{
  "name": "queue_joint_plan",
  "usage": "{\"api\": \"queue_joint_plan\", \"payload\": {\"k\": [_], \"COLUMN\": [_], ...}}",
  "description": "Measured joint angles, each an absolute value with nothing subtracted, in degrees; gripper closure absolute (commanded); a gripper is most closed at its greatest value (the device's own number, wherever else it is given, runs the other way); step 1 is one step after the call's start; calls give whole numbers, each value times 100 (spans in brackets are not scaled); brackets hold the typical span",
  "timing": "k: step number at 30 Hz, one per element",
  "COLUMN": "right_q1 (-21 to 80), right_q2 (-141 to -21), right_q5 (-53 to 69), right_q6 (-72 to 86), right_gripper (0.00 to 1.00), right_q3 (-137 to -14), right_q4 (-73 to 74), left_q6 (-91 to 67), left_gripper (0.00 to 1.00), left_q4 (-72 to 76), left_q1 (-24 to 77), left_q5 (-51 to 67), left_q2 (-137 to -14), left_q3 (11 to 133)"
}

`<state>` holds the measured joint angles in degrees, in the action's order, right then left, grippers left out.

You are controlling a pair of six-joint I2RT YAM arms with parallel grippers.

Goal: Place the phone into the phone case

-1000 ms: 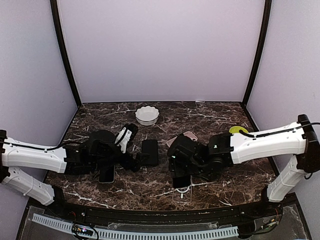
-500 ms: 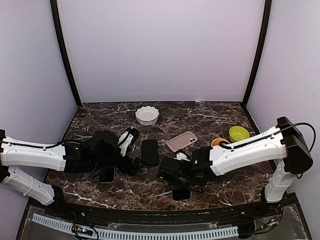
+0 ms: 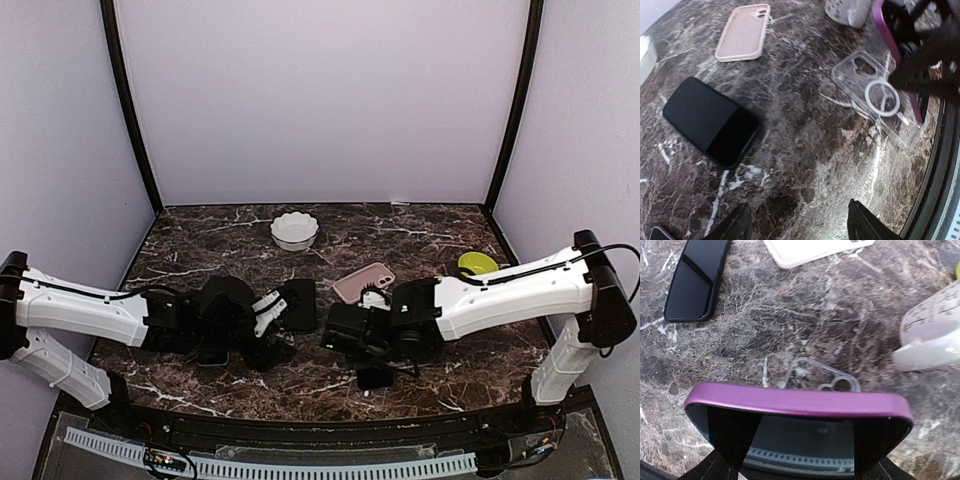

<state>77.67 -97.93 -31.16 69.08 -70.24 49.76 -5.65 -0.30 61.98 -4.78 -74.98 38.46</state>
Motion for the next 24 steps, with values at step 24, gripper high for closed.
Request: {"api": "queue_joint_plan", "payload": {"k": [24], "right_q1": [6504], "right_q2": [-7264], "right_q5": [-3295], "right_q6": [5155], "right_gripper": [100], "right_q3": [-6377], "right_q4": [5214], "left_q6": [1933], "left_gripper": [29], "left_q4": [-851], "left_q1": [5887], "left_q5": [1369], "left_q2": [-12265], "left_q3": [8405]}}
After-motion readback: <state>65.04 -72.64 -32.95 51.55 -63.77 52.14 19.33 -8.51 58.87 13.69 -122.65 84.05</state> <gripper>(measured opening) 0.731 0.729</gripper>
